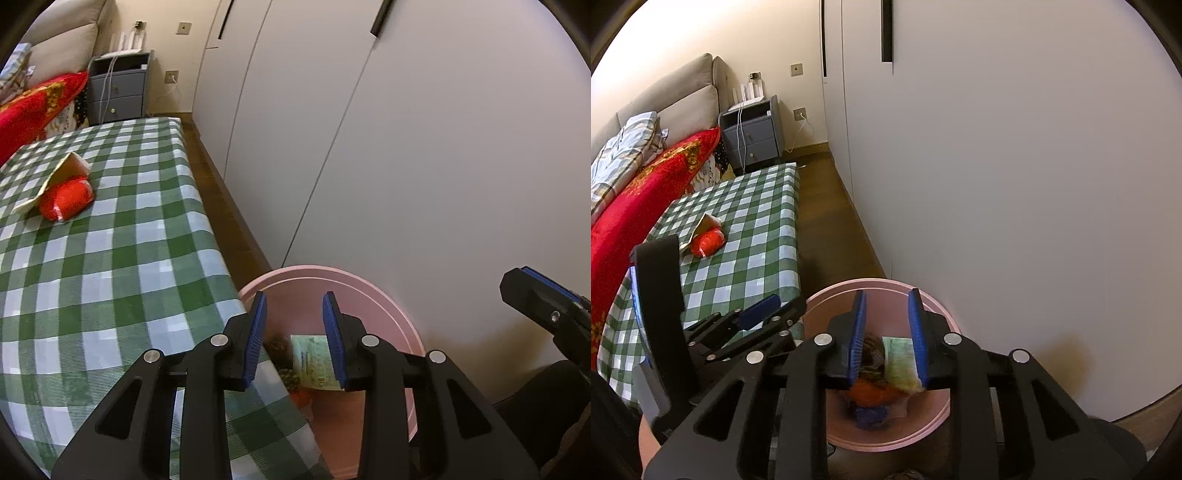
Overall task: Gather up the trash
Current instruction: 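Open both tools to drop the packet and cloth into the bucket, then move both open tools back over the white paper bag and red bag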
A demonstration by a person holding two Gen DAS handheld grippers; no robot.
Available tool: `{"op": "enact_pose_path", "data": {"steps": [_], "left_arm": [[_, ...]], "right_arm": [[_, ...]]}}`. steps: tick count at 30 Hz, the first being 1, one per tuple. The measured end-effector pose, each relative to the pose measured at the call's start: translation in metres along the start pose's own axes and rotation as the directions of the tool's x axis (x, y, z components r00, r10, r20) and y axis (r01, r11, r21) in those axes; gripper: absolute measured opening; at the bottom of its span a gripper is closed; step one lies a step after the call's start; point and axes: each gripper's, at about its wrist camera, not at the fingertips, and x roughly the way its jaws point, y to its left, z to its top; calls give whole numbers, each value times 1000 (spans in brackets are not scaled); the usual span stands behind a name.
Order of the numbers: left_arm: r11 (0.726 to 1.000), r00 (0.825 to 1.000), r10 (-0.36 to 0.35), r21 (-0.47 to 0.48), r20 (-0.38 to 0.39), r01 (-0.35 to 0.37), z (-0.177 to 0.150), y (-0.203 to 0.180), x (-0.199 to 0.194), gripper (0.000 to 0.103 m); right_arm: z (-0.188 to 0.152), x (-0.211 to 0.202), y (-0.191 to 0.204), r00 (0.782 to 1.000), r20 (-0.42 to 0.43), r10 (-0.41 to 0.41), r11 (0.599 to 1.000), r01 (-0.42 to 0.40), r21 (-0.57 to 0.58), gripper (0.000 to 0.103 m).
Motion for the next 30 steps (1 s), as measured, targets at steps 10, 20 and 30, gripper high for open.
{"op": "enact_pose_path", "data": {"steps": [10, 20, 30], "left_arm": [[999, 998, 48, -28, 41, -46, -2, 26, -27, 31], [985, 987, 135, -119, 81, -125, -5, 74, -51, 31], [957, 969, 210, -231, 132, -176, 8, 115, -70, 31]], "right_arm": [[0, -13, 2, 995, 85, 51, 998, -53, 29, 24], [0, -7, 25, 985, 111, 135, 990, -139, 26, 24], [9, 16, 71, 971, 112, 213, 977, -208, -49, 24]]}}
